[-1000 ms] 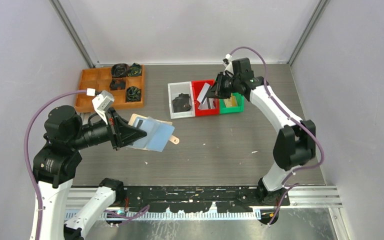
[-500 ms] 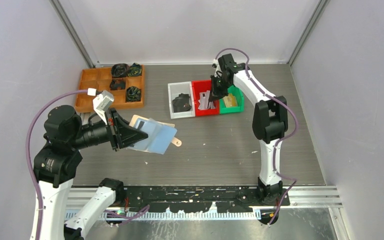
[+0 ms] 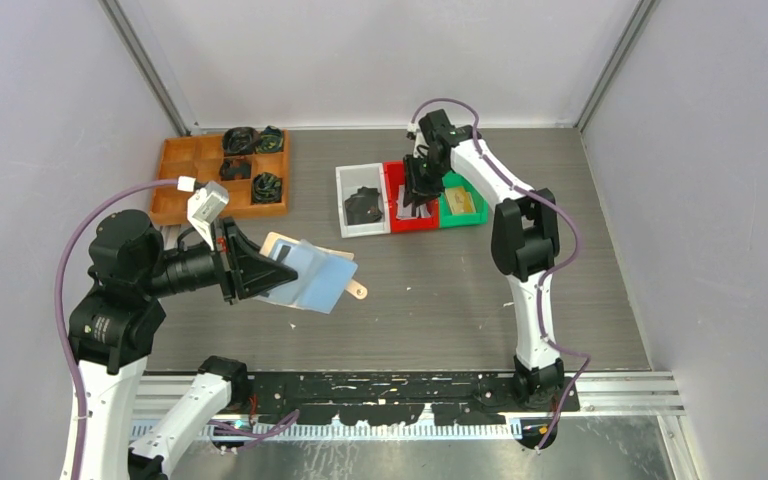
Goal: Take the credit cards out of the card holder
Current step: Place the credit card in the storage box, then remove the credit card from the card holder.
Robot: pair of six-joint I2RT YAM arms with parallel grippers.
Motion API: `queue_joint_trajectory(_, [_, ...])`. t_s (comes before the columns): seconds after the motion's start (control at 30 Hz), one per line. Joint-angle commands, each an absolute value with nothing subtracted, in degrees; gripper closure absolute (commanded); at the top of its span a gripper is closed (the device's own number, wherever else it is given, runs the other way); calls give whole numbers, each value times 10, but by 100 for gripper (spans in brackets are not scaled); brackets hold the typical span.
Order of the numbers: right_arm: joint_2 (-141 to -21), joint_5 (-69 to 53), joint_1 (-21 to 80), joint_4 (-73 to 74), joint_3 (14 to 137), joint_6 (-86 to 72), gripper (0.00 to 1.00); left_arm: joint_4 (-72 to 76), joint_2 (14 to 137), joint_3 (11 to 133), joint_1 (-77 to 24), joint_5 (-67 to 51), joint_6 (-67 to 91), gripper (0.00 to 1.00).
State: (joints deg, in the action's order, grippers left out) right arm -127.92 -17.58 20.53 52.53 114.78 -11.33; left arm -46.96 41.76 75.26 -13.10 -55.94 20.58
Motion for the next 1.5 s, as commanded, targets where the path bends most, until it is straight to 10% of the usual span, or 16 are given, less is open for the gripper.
queue_joint_trajectory(0.0, [-1239, -140, 209, 530, 1172, -101, 56, -436, 416, 754, -129, -585, 215, 100])
queue_joint_trajectory(0.23, [-1123, -101, 241, 499, 1160, -107, 38, -443, 406, 755, -129, -591, 216, 100])
queue_joint_trajectory(0.33, [-1053, -122, 266, 470, 1133, -130, 3, -445, 401, 754, -129, -598, 217, 100])
queue_joint_trajectory(0.4, [-968, -201, 271, 387, 1068, -185, 0, -445, 399, 754, -129, -604, 219, 100])
queue_joint_trajectory(0.6, [-715, -402, 310, -199, 714, -453, 1, -446, 391, 749, -129, -640, 218, 100])
queue_joint_trajectory(1.17, [-699, -384, 574, -19, 739, -345, 5, -466, 395, 745, -129, -675, 211, 100])
queue_joint_trajectory(1.47, [-732, -370, 582, -162, 694, -476, 52, -465, 395, 737, -129, -689, 213, 100])
